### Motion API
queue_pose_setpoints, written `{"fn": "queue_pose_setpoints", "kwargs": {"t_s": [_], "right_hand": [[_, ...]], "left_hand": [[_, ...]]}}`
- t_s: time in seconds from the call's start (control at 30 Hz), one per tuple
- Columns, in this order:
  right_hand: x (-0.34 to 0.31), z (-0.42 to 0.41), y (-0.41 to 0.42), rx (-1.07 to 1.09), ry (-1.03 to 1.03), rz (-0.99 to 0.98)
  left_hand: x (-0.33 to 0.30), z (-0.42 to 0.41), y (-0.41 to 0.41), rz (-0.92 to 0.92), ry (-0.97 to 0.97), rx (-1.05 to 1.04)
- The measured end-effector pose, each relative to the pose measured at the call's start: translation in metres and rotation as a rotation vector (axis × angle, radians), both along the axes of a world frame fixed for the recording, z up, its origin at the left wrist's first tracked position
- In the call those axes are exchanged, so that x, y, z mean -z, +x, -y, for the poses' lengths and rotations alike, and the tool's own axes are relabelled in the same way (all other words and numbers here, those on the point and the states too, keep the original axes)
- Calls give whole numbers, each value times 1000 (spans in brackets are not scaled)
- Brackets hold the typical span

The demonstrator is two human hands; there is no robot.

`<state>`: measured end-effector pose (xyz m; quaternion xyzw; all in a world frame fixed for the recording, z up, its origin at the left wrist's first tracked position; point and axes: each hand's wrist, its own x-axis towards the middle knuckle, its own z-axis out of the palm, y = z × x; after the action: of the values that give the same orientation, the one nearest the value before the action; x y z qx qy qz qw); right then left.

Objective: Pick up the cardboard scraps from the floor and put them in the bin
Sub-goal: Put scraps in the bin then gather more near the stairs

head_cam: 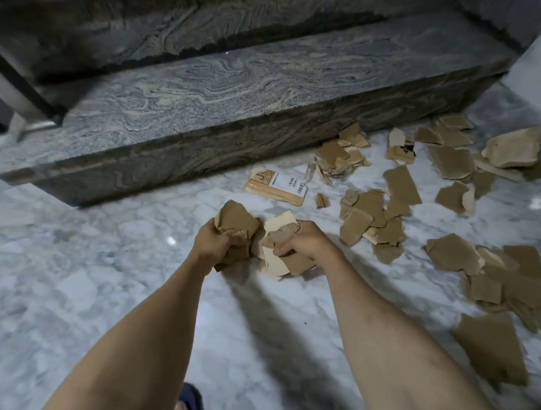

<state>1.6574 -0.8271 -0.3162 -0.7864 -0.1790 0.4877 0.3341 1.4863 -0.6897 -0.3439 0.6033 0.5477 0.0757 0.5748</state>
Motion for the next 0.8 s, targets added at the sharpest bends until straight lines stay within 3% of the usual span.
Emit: {"fn": "queue_pose_setpoints", "kwargs": {"t_s": [0.13, 0.23, 0.43, 0.63, 0.8], "right_hand": [[26, -12, -27, -175, -122, 80], [43, -16, -47, -306, -214, 342], [34, -23, -53, -381, -294, 532], [19, -24, -28, -228, -198, 332], [7, -30, 17, -26, -101, 313]], "left_hand": [[9, 4, -11, -27, -14, -39], [14, 4, -17, -103, 27, -22], [18, 4, -24, -37, -2, -31], [0, 5, -25, 37, -111, -7], [-3, -1, -22, 41, -193, -8]]}}
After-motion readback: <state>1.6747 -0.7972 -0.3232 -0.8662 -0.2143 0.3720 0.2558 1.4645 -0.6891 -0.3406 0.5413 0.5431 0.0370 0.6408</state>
